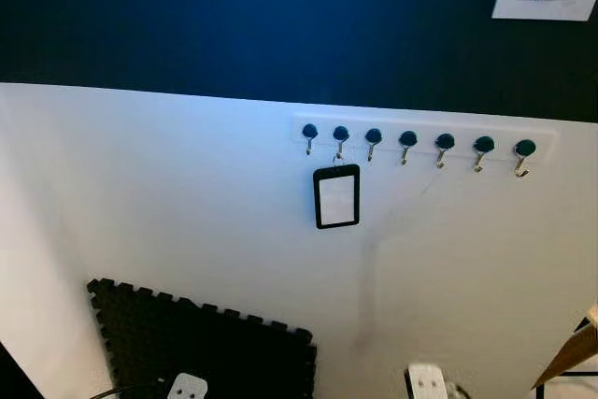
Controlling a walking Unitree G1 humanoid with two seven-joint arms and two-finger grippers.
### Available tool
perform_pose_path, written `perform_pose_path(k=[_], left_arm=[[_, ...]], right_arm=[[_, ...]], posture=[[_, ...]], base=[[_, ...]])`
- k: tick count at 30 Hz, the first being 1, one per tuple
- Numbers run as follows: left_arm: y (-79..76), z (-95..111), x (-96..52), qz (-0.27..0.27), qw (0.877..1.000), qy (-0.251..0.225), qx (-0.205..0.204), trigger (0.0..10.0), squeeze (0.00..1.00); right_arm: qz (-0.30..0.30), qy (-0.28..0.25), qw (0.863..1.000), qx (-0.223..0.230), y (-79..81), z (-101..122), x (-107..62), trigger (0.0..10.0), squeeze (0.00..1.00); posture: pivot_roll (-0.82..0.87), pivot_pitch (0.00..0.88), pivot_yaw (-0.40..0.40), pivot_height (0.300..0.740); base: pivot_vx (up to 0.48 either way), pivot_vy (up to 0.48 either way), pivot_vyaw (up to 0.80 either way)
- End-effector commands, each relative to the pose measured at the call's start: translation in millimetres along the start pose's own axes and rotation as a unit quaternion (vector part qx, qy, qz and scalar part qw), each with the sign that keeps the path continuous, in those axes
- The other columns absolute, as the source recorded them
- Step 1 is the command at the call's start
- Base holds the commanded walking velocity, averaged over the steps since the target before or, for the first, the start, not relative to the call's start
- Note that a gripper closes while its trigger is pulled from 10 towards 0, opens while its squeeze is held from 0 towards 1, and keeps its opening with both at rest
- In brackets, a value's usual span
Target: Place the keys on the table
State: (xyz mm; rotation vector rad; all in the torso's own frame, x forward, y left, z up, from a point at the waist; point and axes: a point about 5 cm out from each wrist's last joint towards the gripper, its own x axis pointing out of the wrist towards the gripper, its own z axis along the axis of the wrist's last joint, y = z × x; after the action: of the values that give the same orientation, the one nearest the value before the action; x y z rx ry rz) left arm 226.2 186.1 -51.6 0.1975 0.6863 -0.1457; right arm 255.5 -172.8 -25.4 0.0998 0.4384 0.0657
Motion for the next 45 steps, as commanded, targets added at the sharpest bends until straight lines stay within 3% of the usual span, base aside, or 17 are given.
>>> perform_pose_path(k=[1, 3, 4, 8, 12, 13, 18, 20, 21, 26, 29, 30, 32, 35, 38, 42, 45], left_arm=[[5.8, 1, -0.7, 0.006, 1.0, -0.001, 0.005, 10.0, 0.0], [6.0, 1, -0.6, 0.005, 1.0, -0.002, 0.006, 10.0, 0.0], [5.9, 2, -0.4, 0.005, 1.0, -0.003, 0.009, 10.0, 0.0], [5.9, 3, -0.4, 0.004, 1.0, -0.005, 0.01, 10.0, 0.0], [2.1, 17, -0.8, -0.026, 0.998, -0.055, 0.019, 10.0, 0.0], [2.1, 17, -0.8, -0.026, 0.998, -0.055, 0.019, 10.0, 0.0], [-15.3, 39, -12.4, -0.134, 0.975, -0.17, 0.044, 10.0, 0.0], [-18.2, 42, -16.0, -0.154, 0.969, -0.187, 0.046, 10.0, 0.0], [-22.0, 48, -23.4, -0.18, 0.957, -0.218, 0.058, 10.0, 0.0], [-21.9, 64, -34.8, -0.198, 0.945, -0.259, 0.035, 10.0, 0.0], [-21.4, 69, -37.9, -0.202, 0.94, -0.272, 0.034, 10.0, 0.0], [-20.4, 75, -40.8, -0.203, 0.936, -0.287, 0.039, 10.0, 0.0], [-17.3, 91, -48.5, -0.202, 0.919, -0.326, 0.089, 10.0, 0.0], [-16.5, 100, -51.3, -0.206, 0.913, -0.341, 0.092, 10.0, 0.0], [-16.3, 104, -52.2, -0.206, 0.911, -0.346, 0.091, 10.0, 0.0], [-18.0, 117, -56.5, -0.206, 0.905, -0.361, 0.095, 10.0, 0.0], [-19.8, 120, -57.0, -0.207, 0.903, -0.364, 0.098, 10.0, 0.0]], right_arm=[[0.018, -0.039, 0.999, -0.003, 8.6, 17, 6.7, 10.0, 0.0], [0.027, -0.058, 0.998, -0.005, 12.4, 26, 9.9, 10.0, 0.0], [0.047, -0.1, 0.994, -0.008, 20.6, 44, 14.7, 10.0, 0.0], [0.06, -0.127, 0.99, -0.01, 25.5, 54, 16.3, 10.0, 0.0], [0.108, -0.23, 0.966, -0.041, 39.3, 89, 12.7, 10.0, 0.0], [0.108, -0.23, 0.966, -0.041, 39.3, 89, 12.7, 10.0, 0.0], [0.15, -0.303, 0.936, -0.098, 51.9, 108, 1.4, 10.0, 0.0], [0.155, -0.318, 0.929, -0.107, 54.0, 110, -1.8, 10.0, 0.0], [0.157, -0.352, 0.916, -0.113, 57.7, 118, -9.4, 10.0, 0.0], [0.141, -0.425, 0.887, -0.109, 63.3, 141, -25.0, 10.0, 0.0], [0.137, -0.441, 0.88, -0.108, 64.6, 146, -28.5, 10.0, 0.0], [0.132, -0.457, 0.873, -0.108, 66.1, 152, -31.7, 10.0, 0.0], [0.114, -0.495, 0.855, -0.105, 69.4, 169, -38.8, 10.0, 0.0], [0.109, -0.519, 0.842, -0.095, 71.8, 183, -42.9, 10.0, 0.0], [0.11, -0.526, 0.838, -0.092, 72.8, 188, -44.2, 10.0, 0.0], [0.123, -0.542, 0.828, -0.071, 81.4, 211, -47.5, 10.0, 0.0], [0.127, -0.536, 0.831, -0.073, 85.7, 216, -44.1, 10.0, 0.0]], posture=[[0.06, 0.005, 0.023, 0.74], [0.06, 0.008, 0.023, 0.74], [0.06, 0.01, 0.023, 0.74], [0.06, 0.01, 0.023, 0.74], [0.06, 0.017, 0.021, 0.74], [0.06, 0.017, 0.021, 0.74], [0.06, 0.02, 0.024, 0.74], [0.06, 0.021, 0.024, 0.74], [0.06, 0.022, 0.025, 0.74], [0.06, 0.022, 0.025, 0.74], [0.06, 0.024, 0.026, 0.74], [0.06, 0.024, 0.026, 0.74], [0.06, 0.025, 0.026, 0.74], [0.06, 0.026, 0.029, 0.74], [0.06, 0.026, 0.029, 0.74], [0.06, 0.027, 0.028, 0.74], [0.06, 0.027, 0.027, 0.74]], base=[[0.0, 0.0, 0.0], [0.0, 0.0, 0.0], [0.0, 0.0, 0.0], [0.0, 0.0, 0.0], [0.0, 0.0, 0.0], [0.0, 0.0, 0.0], [0.0, 0.0, 0.0], [0.0, 0.0, 0.0], [0.0, 0.0, 0.0], [0.0, 0.0, 0.0], [0.0, 0.0, 0.0], [0.0, 0.0, 0.0], [0.0, 0.0, 0.0], [0.0, 0.0, 0.0], [0.0, 0.0, 0.0], [0.0, 0.0, 0.0], [0.0, 0.0, 0.0]])
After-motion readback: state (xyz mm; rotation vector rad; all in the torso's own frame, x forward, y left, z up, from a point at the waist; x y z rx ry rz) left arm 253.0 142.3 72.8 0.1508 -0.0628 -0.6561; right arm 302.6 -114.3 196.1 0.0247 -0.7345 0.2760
